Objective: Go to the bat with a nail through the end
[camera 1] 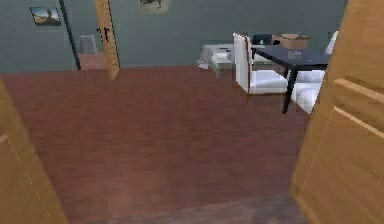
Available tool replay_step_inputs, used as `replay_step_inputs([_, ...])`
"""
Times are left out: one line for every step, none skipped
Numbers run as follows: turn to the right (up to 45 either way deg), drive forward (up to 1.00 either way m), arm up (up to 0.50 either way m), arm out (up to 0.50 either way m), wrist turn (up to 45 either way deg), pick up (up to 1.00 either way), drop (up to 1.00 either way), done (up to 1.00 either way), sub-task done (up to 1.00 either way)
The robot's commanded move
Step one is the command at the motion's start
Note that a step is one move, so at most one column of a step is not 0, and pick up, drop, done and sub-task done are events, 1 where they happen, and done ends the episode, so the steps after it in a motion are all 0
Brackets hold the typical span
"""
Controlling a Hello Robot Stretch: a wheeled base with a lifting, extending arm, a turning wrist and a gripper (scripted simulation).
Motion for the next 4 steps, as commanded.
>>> replay_step_inputs([-9.0,0.00,0.00,0.00,0.0,0.00,0.00,0.00,0.00])
replay_step_inputs([0.0,1.00,0.00,0.00,0.0,0.00,0.00,0.00,0.00])
replay_step_inputs([0.0,0.50,0.00,0.00,0.0,0.00,0.00,0.00,0.00])
replay_step_inputs([-27.0,0.00,0.00,0.00,0.0,0.00,0.00,0.00,0.00])
